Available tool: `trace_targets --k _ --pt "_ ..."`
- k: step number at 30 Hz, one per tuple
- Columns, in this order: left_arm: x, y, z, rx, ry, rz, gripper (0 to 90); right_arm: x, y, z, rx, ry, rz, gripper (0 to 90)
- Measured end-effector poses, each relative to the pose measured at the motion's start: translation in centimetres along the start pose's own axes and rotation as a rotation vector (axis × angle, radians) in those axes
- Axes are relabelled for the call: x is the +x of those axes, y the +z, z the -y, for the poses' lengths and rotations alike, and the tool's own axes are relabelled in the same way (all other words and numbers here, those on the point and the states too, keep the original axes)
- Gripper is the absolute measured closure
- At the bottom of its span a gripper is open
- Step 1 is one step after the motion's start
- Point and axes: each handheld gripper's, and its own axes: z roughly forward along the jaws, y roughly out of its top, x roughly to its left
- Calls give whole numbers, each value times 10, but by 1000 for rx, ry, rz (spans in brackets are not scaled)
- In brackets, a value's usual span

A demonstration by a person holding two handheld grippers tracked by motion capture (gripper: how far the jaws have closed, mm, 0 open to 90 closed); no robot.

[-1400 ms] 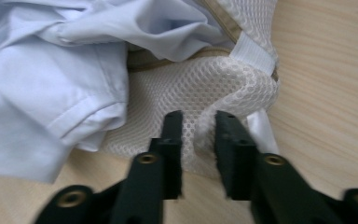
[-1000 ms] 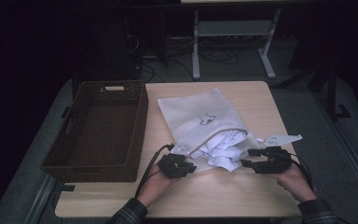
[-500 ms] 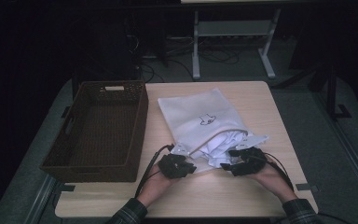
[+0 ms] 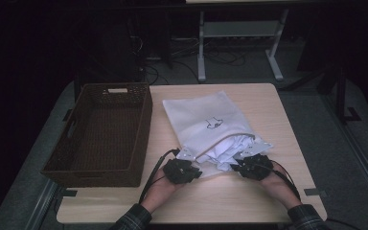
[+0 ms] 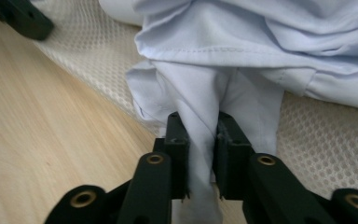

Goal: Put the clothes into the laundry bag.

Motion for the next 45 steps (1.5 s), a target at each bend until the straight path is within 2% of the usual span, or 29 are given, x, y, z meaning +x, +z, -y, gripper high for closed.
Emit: trace_targets --k 5,8,13,21,27,45 --pt "-1 -1 -1 -6 3 0 839 3 -5 -11 -25 25 -33 792" --pt "-1 -1 -1 -6 4 1 839 5 -6 -17 -38 21 -38 793" --pt "-2 -1 -1 -6 4 4 839 8 -5 -25 -64 47 -57 792" --pt "-4 0 -1 -2 13 19 840 10 0 -40 -96 62 -60 792" --pt "-4 -1 -2 -3 14 22 840 13 11 -47 -95 65 -53 792" --pt "-5 -2 -2 -9 10 28 840 9 25 -61 -107 62 -46 791"
